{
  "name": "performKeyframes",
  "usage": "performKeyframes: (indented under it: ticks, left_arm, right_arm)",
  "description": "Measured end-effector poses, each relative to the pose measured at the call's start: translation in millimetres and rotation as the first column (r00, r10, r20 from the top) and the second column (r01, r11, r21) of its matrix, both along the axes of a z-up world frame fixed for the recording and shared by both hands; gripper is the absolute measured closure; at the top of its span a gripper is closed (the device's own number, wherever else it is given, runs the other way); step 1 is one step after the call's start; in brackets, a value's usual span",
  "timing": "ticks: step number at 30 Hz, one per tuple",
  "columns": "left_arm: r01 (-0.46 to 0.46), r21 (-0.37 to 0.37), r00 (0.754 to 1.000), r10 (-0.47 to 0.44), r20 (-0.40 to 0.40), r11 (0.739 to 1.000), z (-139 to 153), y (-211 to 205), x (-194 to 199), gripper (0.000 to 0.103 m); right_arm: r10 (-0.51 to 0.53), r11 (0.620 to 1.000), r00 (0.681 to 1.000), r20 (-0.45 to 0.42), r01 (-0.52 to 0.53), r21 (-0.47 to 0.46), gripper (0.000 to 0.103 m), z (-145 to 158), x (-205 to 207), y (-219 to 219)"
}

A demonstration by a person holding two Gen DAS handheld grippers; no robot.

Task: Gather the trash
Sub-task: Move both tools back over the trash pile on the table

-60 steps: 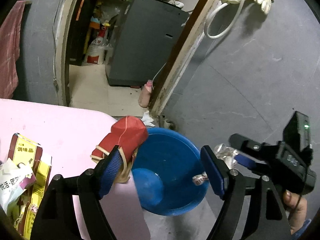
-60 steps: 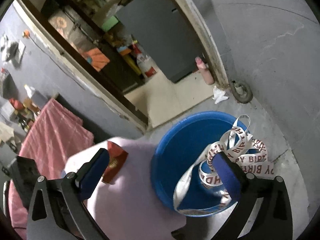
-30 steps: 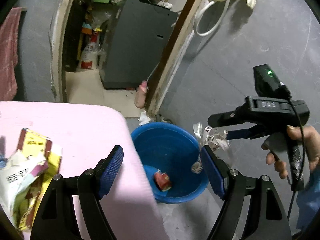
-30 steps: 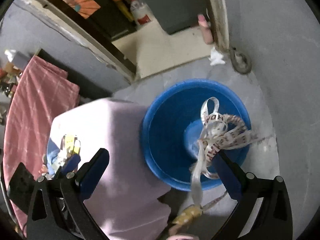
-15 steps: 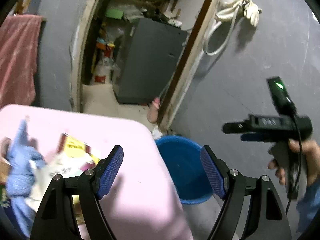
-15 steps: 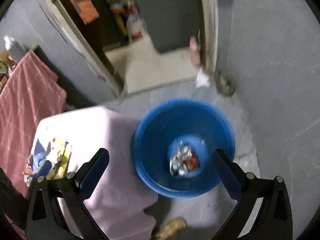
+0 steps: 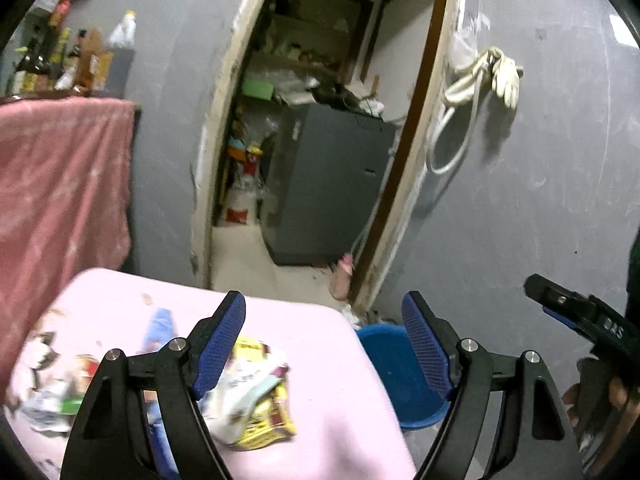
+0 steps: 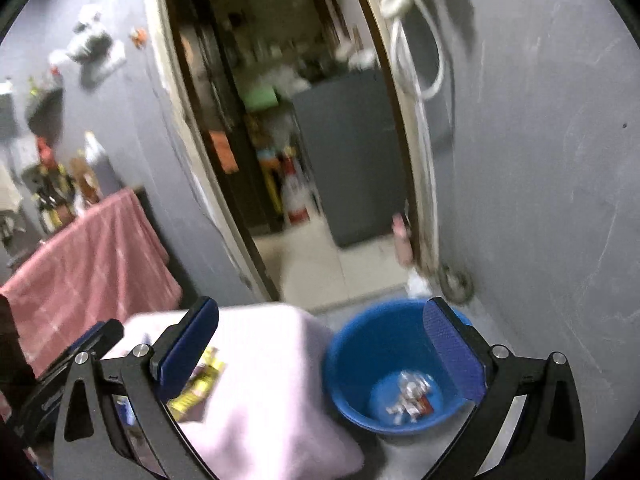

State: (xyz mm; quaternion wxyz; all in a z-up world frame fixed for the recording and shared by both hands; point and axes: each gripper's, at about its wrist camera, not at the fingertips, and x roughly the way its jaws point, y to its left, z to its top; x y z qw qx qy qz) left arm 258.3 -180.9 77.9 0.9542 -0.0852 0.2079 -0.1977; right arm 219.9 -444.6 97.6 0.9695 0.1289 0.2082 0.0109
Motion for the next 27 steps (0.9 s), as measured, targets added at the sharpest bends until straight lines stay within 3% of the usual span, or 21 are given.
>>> performKeyframes:
  ticks: [3, 5, 8, 17, 21, 27]
  left_arm:
    - [-0.028, 0.010, 0.999, 0.027, 0.040, 1.000, 9.6, 19.7, -17.9, 0.022]
    - [-0.059, 0.008, 0.996, 0.058, 0.070, 0.998, 14.1, 36.7, -32.6, 0.006]
    - [-0.097, -0.004, 0.990, 0.097, 0.106, 0.995, 17.3, 58.5, -49.0, 0.006]
    - [-0.224, 0.025, 0.970, 0.221, 0.099, 0.974, -0.8, 134.9, -75.6, 0.006]
    - [-0.275, 0.022, 0.959, 0.273, 0.077, 0.961, -18.1, 164.6, -83.8, 0.006]
    - [-0.329, 0.037, 0.944, 0.329, 0.015, 0.944, -51.6, 197.0, -87.3, 0.005]
  right_arm:
    - [0.001, 1.000, 0.995, 0.097, 0.001, -0.015, 0.000, 4.7, -19.7, 21.1]
    - [0.012, 1.000, 0.989, 0.146, -0.008, -0.028, 0.000, 5.4, -30.3, 38.0]
    - [0.032, 0.999, 0.981, 0.192, -0.027, -0.032, 0.000, 5.7, -43.9, 61.8]
    - [0.088, 0.993, 0.947, 0.310, -0.060, -0.099, 0.000, -2.9, -75.5, 129.3]
    - [0.148, 0.984, 0.944, 0.295, -0.111, -0.138, 0.000, -16.3, -78.0, 158.7]
    - [0.225, 0.964, 0.956, 0.189, -0.189, -0.188, 0.000, -46.5, -69.0, 194.2]
